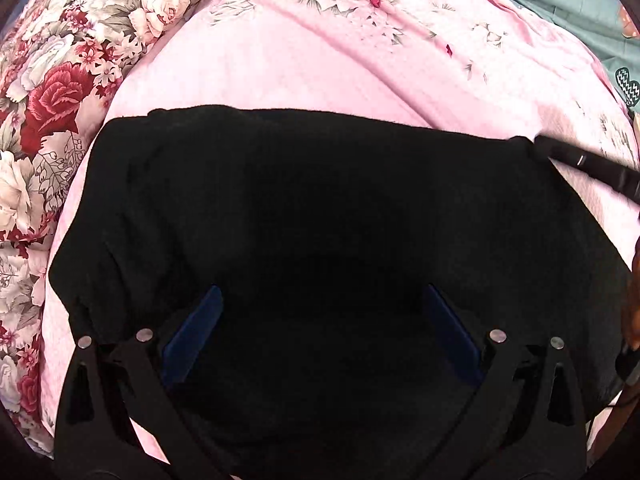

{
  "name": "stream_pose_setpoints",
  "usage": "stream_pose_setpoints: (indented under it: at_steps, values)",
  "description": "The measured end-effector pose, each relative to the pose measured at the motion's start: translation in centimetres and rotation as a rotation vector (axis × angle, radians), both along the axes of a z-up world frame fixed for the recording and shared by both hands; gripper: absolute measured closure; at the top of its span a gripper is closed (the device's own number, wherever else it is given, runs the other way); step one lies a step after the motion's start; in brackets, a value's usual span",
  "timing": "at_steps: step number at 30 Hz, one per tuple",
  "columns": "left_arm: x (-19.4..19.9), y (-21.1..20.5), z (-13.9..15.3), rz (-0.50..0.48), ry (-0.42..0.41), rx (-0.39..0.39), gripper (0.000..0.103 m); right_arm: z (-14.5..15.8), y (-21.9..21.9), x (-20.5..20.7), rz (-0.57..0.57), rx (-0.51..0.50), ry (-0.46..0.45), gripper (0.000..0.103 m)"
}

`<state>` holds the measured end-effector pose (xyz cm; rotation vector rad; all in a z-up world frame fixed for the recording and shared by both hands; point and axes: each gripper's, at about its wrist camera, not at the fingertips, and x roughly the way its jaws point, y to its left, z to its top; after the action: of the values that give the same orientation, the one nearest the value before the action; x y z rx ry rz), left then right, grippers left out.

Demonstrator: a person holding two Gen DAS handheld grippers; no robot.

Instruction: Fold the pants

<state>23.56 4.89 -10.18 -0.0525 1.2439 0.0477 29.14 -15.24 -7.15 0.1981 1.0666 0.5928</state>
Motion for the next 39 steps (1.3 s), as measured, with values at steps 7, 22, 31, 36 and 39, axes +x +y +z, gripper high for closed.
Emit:
stream_pose_setpoints:
  at_steps: [7,22,31,36,39]
  values:
    - [-0.5,0.0,0.2,-0.021,-0.002,0.004,0.002,-1.0,-0.6,0.1,-0.211,-0.229,-0.043,0.093]
    - [2.8,3.3,0.1,-0.002,-0.034,-0.005,0.002,-1.1,-27.7,-16.0,-0.649,-0.095,0.097,0.079]
    - [-1.9,2.8,2.5,-0.014,-0.1,0.052,0.002,0.2,-38.1,-24.6,-0.925,-0.025,0.047,0.076]
    - [-1.5,4.2,0.5,0.045,-0.055,0.095,0.002,-1.5,-39.9,-26.6,-0.978,-0.052,0.068,0.103]
    - [-2.9,3.4,1.8,0.052,-0.078,0.133,0.002,0.0,-38.7,-27.9,-1.018,-0.078,0.019,0.086]
